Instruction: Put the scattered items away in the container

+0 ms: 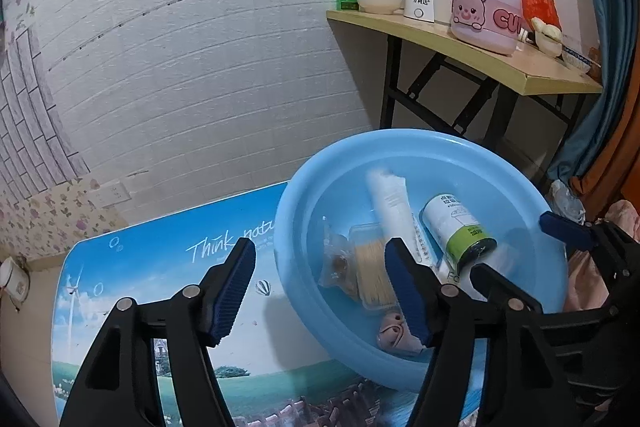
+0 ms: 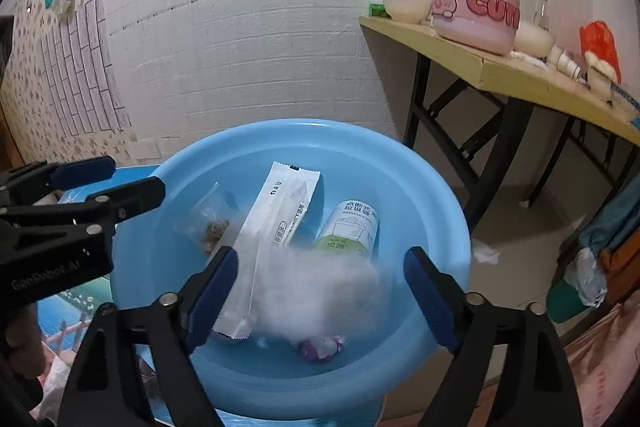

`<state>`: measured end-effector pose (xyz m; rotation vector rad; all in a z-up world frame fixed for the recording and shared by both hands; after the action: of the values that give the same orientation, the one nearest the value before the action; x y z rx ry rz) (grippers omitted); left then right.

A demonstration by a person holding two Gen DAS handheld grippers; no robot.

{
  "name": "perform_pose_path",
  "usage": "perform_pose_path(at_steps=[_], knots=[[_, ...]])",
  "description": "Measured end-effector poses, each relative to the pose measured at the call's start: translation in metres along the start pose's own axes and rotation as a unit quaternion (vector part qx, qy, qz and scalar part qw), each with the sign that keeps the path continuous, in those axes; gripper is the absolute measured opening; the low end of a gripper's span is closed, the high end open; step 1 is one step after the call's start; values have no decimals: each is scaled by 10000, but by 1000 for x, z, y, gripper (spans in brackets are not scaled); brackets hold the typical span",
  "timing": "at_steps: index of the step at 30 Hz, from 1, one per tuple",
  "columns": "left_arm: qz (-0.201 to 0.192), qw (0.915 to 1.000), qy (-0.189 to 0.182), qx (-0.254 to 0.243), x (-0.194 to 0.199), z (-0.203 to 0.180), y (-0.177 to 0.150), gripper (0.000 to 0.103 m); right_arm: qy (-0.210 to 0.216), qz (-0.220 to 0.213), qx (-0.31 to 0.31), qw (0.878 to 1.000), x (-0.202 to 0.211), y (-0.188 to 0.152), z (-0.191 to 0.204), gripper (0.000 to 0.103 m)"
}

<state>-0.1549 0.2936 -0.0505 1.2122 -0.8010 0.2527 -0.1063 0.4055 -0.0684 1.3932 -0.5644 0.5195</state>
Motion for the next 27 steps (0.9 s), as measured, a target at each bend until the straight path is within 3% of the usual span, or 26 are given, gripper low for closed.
perform_pose_path(at_steps=[9,15,23,27], knots=[[-30,10000,32,75,6,9,0,72,-70,60,-361,9993,1,-2,-9,96],[-29,9999,56,125,9,15,-2,76,-58,67,-290,9995,3,-2,-2,96],[-38,9997,177,182,17,28,-3,101,-139,86,-376,9992,5,-2,2,96],[-56,9995,223,207,21,34,-4,103,-159,83,-537,9984,7,-2,1,96]])
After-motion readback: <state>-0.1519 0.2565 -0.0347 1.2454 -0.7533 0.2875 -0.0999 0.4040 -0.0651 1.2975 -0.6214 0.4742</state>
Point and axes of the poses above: each gripper's, at about its wrist camera, not at the fingertips, and x roughly against the way its jaws point, z to its left, y to its top, the point moved 9 cm from there along -x, roughly the way its jaws point, and after that the axes turned 8 degrees about y, right-handed, at the moved point
